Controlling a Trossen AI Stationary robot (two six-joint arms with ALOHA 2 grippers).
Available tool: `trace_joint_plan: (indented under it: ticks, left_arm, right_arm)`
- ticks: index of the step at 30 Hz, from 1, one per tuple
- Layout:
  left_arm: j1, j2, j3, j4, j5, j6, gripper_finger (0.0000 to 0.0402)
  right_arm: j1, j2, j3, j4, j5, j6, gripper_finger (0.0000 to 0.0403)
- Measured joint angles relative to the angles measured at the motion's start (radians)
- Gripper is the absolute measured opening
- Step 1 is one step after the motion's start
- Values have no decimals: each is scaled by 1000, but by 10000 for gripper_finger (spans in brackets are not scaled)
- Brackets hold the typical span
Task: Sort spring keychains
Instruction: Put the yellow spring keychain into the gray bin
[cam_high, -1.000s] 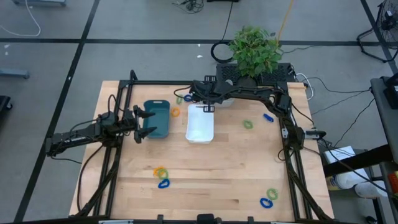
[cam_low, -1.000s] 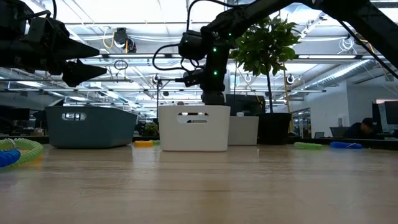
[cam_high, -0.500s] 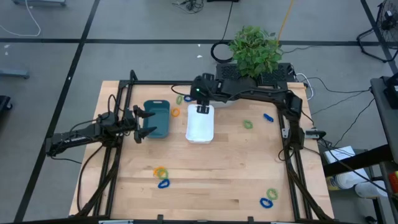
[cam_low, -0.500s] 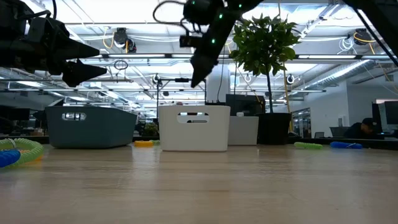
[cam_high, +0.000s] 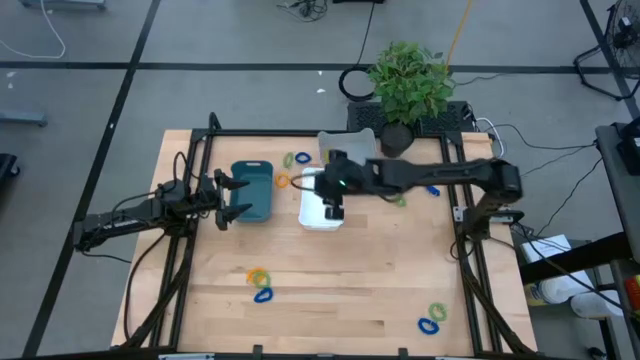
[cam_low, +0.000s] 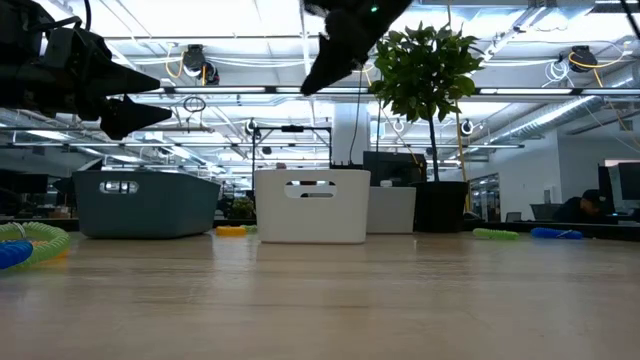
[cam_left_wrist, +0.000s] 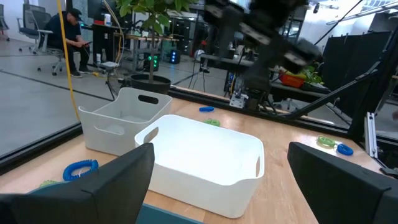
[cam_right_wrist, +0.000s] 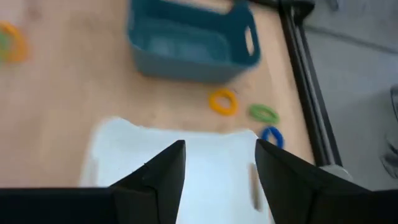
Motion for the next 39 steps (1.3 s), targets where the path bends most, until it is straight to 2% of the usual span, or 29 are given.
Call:
trace_joint_plan:
  ticks: [8, 18, 24, 30, 35, 39]
  left_arm:
    - [0, 0, 0, 7, -3, 0, 379]
    - [0, 0, 0, 89, -9, 5, 379]
    - [0, 0, 7, 90, -96, 0, 379]
    - [-4, 42, 10, 110, -39, 51, 379]
    - [-5, 160, 77, 104, -48, 70, 379]
    - [-5, 316, 187, 68, -62, 109, 379]
  right_arm:
    - [142, -237, -414, 476, 1, 81, 183]
    - [257, -410, -733, 809, 4, 140, 183]
    - [286, -439, -806, 839, 34, 181, 183]
    - [306, -439, -818, 832, 31, 173, 183]
    - [319, -439, -819, 831, 31, 145, 183]
    - [329, -439, -819, 831, 30, 120, 183]
